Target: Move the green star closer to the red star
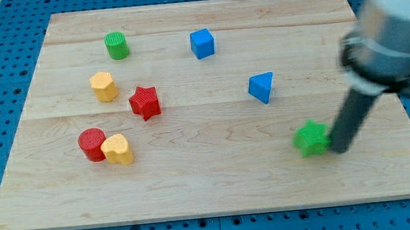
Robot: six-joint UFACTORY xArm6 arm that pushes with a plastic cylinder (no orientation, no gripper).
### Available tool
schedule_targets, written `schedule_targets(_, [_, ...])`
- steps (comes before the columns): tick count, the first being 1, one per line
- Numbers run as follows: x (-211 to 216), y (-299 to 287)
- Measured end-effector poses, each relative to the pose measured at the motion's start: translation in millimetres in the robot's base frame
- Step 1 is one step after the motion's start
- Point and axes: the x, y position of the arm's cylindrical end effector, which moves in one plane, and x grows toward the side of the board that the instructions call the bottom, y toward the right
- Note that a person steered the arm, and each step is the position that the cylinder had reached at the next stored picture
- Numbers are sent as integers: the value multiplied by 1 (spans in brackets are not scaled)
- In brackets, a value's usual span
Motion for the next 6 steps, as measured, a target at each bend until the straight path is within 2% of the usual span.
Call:
schedule_targets(1, [-1,-64])
schedule_targets(3, [-45,-60])
schedule_targets(4, [-46,-134])
schedule_targets(5, [-53,-174])
schedule_targets(6, [-81,-153])
